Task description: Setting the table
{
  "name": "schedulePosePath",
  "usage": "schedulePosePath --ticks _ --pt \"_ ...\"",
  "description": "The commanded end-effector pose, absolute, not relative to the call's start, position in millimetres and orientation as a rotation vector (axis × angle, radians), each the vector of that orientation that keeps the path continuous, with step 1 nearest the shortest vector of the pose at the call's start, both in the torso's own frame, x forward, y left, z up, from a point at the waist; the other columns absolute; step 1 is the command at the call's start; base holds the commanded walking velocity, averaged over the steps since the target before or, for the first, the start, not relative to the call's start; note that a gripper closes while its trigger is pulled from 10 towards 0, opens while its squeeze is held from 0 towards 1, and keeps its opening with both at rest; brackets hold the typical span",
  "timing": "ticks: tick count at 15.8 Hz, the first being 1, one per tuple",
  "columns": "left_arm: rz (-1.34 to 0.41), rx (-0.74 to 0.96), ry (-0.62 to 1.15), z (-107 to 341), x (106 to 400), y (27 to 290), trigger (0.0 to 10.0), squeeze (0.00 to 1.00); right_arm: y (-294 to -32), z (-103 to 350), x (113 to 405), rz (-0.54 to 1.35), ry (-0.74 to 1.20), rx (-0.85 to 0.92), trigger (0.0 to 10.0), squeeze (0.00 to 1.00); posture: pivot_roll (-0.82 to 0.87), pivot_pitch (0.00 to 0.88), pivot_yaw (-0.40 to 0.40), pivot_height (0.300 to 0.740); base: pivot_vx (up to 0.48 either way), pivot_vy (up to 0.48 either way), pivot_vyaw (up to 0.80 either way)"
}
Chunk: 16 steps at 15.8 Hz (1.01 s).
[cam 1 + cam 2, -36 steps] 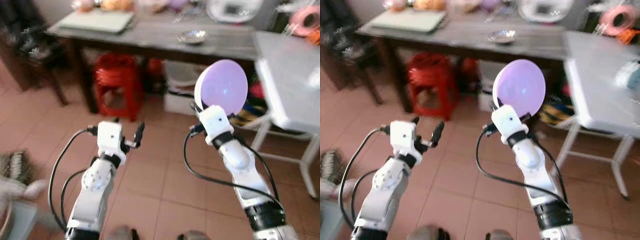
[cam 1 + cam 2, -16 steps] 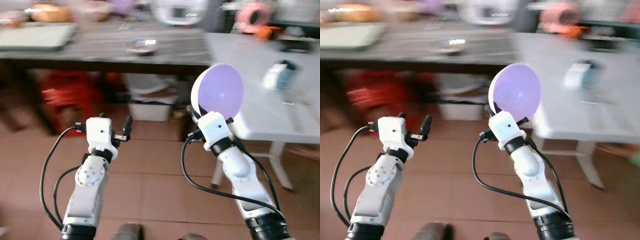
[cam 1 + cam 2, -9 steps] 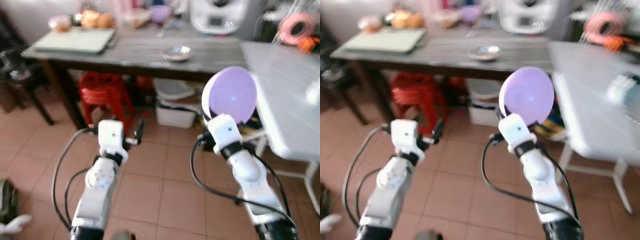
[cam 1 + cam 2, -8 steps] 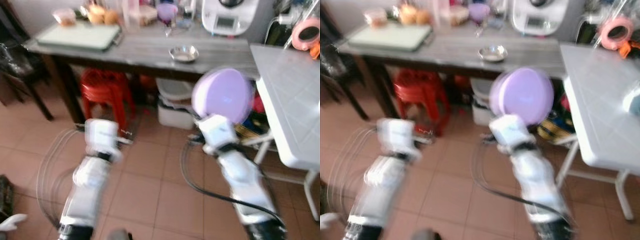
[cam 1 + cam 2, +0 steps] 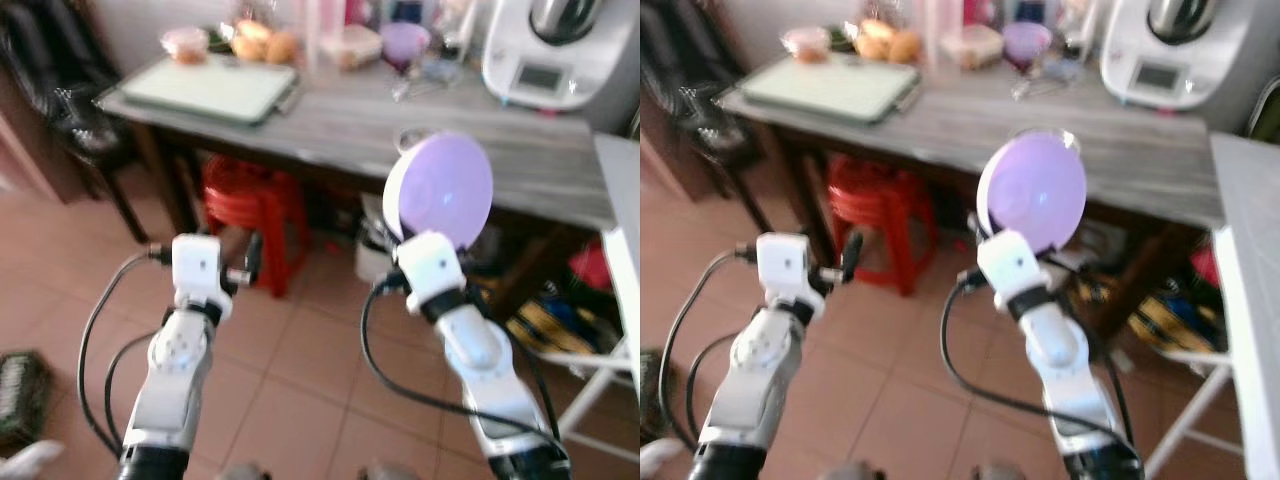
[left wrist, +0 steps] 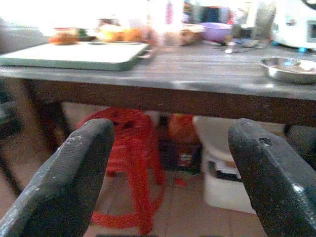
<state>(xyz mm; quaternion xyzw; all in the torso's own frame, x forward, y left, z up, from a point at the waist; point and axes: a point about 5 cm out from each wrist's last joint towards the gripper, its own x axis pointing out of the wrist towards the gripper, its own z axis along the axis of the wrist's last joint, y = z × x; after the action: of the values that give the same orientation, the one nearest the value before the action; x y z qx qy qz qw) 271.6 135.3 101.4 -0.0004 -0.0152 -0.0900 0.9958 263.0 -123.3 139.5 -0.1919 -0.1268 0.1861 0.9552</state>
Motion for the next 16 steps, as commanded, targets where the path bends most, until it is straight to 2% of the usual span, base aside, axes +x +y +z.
schedulePosePath --ticks 1,4,16 --pt "-0.211 -0.011 -0.043 104.4 273.3 125.4 10.0 0.0 -131.0 142.2 263.7 0.361 -0.262 -0.402 10.0 0.0 -0.02 0.0 -0.004 0.74 0.458 0.0 0.0" --pt "-0.219 -0.012 -0.046 104.8 273.3 124.5 10.0 0.0 -130.0 142.7 263.8 0.359 -0.262 -0.398 10.0 0.0 -0.03 0.0 -0.002 0.74 0.461 0.0 0.74" --pt "-0.237 -0.015 -0.054 106.4 274.1 121.3 10.0 0.0 -135.4 142.5 276.9 0.31 -0.245 -0.446 10.0 0.0 -0.02 0.0 -0.001 0.74 0.461 0.0 0.0"
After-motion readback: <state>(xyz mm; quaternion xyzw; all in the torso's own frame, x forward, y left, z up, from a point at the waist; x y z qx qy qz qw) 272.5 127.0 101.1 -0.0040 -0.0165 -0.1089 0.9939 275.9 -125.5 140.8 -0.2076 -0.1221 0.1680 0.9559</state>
